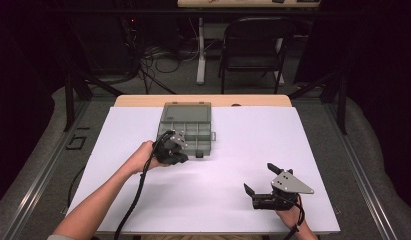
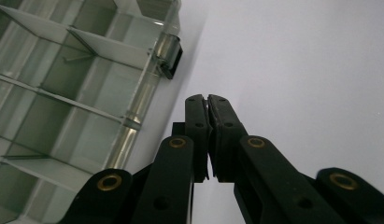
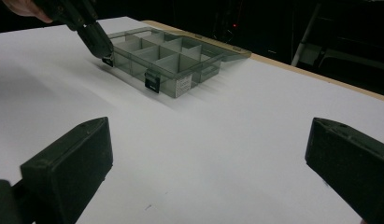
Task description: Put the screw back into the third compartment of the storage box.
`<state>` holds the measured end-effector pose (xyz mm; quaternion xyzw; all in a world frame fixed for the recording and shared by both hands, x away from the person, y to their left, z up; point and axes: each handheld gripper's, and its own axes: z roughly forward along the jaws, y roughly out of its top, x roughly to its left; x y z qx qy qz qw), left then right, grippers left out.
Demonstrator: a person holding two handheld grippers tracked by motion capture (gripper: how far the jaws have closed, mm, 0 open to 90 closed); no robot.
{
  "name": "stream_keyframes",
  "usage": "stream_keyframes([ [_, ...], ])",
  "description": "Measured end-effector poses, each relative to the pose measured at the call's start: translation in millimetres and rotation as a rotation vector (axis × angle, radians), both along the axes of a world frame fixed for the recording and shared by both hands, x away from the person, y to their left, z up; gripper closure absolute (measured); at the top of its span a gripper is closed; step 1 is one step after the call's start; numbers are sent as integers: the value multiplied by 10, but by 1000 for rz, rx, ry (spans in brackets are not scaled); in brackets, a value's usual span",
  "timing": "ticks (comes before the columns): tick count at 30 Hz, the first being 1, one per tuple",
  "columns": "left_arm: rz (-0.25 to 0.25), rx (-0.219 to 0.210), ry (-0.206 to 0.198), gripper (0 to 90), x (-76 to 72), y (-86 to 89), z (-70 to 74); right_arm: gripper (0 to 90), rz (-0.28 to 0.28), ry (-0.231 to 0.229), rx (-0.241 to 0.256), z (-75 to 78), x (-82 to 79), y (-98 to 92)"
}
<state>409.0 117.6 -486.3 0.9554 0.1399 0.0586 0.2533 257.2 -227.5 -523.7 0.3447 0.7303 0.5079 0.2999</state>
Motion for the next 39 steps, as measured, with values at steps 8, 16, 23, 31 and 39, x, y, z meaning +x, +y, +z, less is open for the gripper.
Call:
stream_keyframes([
  [8, 17, 4, -27, 874, 130, -4, 159, 3, 2, -2, 1, 0, 1, -4],
  [16, 65, -22, -34, 873, 404, -13, 314, 3, 1, -1, 1, -1, 3, -3],
  [23, 90, -12, -42, 873, 580, -81, 385, 3, 0, -1, 1, 0, 0, -10],
  [31, 125, 5, -48, 873, 768, -140, 398, 3, 4, 1, -2, -1, 0, 2],
  [39, 160, 32, -44, 870, 944, -236, 282, 3, 9, 0, 0, 0, -2, -2],
])
